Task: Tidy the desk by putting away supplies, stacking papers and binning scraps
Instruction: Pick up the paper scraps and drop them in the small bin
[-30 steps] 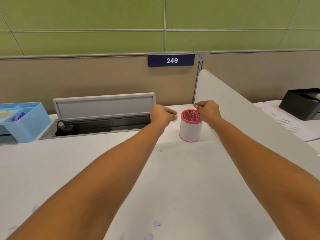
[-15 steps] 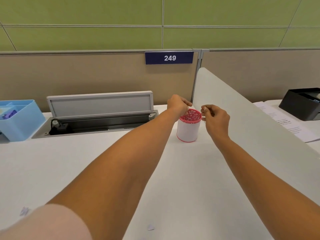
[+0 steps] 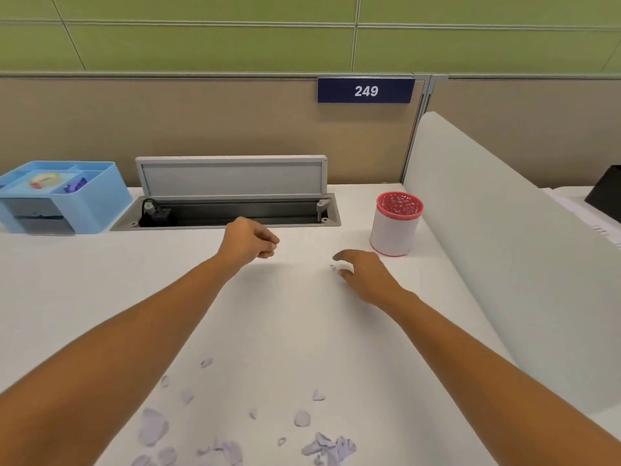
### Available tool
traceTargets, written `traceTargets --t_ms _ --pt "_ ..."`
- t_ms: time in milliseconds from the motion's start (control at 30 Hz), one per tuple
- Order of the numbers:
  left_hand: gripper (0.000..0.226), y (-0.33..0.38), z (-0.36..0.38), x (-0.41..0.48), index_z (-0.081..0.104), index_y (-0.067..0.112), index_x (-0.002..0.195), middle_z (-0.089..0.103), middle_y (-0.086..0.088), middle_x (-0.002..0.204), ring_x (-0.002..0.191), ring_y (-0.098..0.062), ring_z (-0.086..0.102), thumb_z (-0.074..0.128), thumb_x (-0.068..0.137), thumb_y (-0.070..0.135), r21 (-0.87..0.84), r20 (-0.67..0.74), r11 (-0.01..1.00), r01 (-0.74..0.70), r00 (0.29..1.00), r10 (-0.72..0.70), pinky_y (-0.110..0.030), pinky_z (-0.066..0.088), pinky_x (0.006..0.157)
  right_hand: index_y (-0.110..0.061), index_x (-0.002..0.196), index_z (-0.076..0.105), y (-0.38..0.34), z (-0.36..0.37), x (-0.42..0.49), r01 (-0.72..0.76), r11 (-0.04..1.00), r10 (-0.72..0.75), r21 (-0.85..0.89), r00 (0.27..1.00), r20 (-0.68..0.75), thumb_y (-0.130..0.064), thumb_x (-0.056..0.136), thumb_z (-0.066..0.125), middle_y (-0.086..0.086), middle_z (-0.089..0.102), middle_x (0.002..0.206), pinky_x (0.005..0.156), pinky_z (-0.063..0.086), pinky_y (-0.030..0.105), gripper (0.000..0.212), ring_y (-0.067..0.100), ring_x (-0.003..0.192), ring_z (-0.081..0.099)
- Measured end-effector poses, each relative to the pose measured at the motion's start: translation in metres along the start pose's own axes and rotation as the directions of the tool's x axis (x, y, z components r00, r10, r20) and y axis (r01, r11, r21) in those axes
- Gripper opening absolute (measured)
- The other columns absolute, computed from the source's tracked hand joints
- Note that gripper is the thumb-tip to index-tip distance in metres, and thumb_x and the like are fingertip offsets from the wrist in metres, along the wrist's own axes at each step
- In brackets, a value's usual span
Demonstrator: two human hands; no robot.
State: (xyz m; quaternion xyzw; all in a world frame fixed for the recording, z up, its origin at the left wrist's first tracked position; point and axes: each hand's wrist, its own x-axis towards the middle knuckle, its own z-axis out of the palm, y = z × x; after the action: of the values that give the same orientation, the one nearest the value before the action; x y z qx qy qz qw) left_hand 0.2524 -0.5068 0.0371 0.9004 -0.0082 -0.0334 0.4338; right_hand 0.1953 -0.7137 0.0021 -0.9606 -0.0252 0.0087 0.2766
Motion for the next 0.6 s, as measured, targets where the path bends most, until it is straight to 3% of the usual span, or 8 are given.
traceTargets --t_ms 100,200,300,400,467,500,600 --pt "0.022 -0.033 -0.013 -0.011 0.069 0.001 0.104 0.069 -0.015 0.102 0.075 -0.018 0.061 0.066 0.083 0.006 0.216 0.041 0.976 0.033 0.998 -0.043 -0.021 0.047 0.075 -0.014 0.145 0.031 -0.004 0.016 0.005 0.024 0.99 -0.006 -0.141 0.991 0.132 -0.009 0.098 0.04 0.004 0.022 0.155 0.113 0.019 0.028 0.048 0.023 0.14 0.027" --pt "0.028 -0.048 -0.017 -0.025 0.069 0.007 0.109 0.067 -0.01 0.108 0.081 -0.014 0.057 0.069 0.081 0.01 0.335 0.168 0.942 -0.02 0.985 -0.038 -0.019 0.044 0.078 -0.01 0.144 0.033 -0.003 0.026 0.009 0.05 0.961 -0.01 -0.272 0.989 0.146 -0.004 0.097 0.037 0.008 0.027 0.153 0.111 0.023 0.028 0.047 0.025 0.138 0.029" --pt "0.034 -0.053 -0.015 -0.036 0.07 0.014 0.107 0.066 -0.005 0.102 0.082 -0.012 0.056 0.077 0.074 0.016 0.347 0.265 0.936 -0.059 0.964 -0.037 -0.015 0.043 0.071 -0.003 0.123 0.053 -0.003 0.032 0.008 0.08 0.923 -0.058 -0.377 0.996 0.07 0.001 0.092 0.043 0.013 0.052 0.128 0.098 0.035 0.027 0.033 0.027 0.12 0.046" --pt "0.032 -0.054 -0.013 -0.04 0.072 0.015 0.1 0.064 -0.001 0.093 0.076 -0.009 0.055 0.081 0.069 0.019 0.328 0.275 0.942 -0.076 0.961 -0.018 -0.01 0.041 0.061 -0.002 0.103 0.058 -0.008 0.031 0.005 0.065 0.904 -0.052 -0.422 0.998 0.042 0.004 0.092 0.04 0.015 0.057 0.107 0.086 0.037 0.028 0.022 0.027 0.107 0.051" --pt "0.028 -0.053 -0.01 -0.041 0.073 0.014 0.096 0.064 0.0 0.087 0.07 -0.005 0.054 0.081 0.069 0.019 0.31 0.266 0.947 -0.084 0.964 -0.002 -0.009 0.04 0.059 -0.006 0.074 0.048 -0.013 0.029 0.002 0.051 0.884 -0.039 -0.465 0.999 0.036 0.006 0.09 0.04 0.011 0.047 0.082 0.073 0.031 0.028 0.021 0.027 0.093 0.049" --pt "0.026 -0.053 -0.008 -0.041 0.074 0.013 0.094 0.064 0.0 0.084 0.068 -0.004 0.054 0.081 0.07 0.019 0.298 0.257 0.951 -0.085 0.966 0.006 -0.009 0.041 0.058 -0.009 0.063 0.036 -0.015 0.029 0.0 0.048 0.88 -0.037 -0.473 0.999 0.032 0.006 0.089 0.041 0.007 0.039 0.074 0.07 0.027 0.026 0.031 0.025 0.086 0.044" --pt "0.021 -0.05 -0.001 -0.04 0.074 0.009 0.092 0.066 -0.003 0.083 0.066 -0.009 0.055 0.078 0.073 0.015 0.282 0.218 0.957 -0.064 0.976 0.001 -0.011 0.043 0.059 -0.013 0.058 0.02 -0.02 0.025 -0.001 0.067 0.878 -0.056 -0.473 0.998 0.039 0.006 0.089 0.042 0.0 0.023 0.064 0.07 0.026 0.025 0.043 0.021 0.081 0.036"
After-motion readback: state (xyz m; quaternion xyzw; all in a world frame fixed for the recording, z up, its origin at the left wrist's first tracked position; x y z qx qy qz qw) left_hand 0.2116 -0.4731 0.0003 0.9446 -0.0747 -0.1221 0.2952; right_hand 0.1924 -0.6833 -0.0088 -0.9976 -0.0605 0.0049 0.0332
